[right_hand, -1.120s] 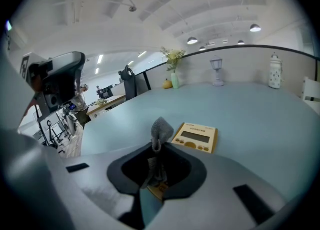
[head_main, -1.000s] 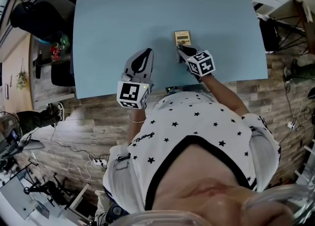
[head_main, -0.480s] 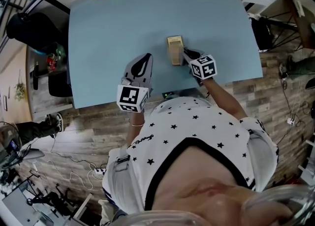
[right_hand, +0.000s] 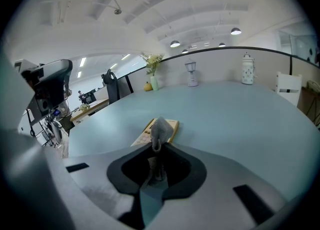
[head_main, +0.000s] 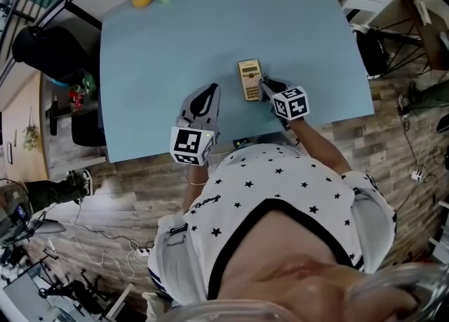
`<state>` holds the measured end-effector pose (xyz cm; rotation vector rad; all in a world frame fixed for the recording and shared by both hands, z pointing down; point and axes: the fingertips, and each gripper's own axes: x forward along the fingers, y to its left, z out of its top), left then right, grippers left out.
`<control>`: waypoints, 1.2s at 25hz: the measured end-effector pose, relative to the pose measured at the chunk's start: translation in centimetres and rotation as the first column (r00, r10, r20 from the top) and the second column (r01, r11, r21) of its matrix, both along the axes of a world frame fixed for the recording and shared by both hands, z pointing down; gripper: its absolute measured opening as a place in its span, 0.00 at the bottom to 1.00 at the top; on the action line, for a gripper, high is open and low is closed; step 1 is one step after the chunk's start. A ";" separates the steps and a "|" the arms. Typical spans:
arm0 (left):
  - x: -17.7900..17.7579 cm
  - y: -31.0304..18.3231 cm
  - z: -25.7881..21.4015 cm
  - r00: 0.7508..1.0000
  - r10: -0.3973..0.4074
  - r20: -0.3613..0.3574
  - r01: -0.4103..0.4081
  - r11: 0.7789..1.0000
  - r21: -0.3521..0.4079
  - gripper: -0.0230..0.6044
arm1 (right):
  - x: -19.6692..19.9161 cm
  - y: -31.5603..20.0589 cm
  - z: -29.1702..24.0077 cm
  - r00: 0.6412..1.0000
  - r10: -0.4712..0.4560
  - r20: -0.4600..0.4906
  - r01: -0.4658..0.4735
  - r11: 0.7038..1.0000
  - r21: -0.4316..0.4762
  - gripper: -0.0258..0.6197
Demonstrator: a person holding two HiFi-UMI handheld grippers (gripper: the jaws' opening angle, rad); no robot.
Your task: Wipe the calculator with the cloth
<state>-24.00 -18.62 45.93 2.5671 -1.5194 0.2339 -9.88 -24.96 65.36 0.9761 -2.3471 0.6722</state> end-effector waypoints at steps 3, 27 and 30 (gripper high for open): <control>-0.3 0.0 0.1 1.000 -0.008 0.001 0.008 1.000 0.001 0.09 | -0.2 -0.6 -0.9 1.000 0.013 0.026 -0.014 1.000 0.015 0.12; -4.4 -0.5 -1.1 0.994 -0.106 0.029 0.105 0.994 0.026 0.09 | -4.0 -3.4 -19.2 0.924 -0.037 0.381 -0.126 0.911 0.394 0.12; -4.7 -0.1 -1.0 0.993 -0.114 0.027 0.114 0.993 0.022 0.09 | -4.1 -3.2 -19.3 0.922 -0.040 0.385 -0.126 0.909 0.397 0.11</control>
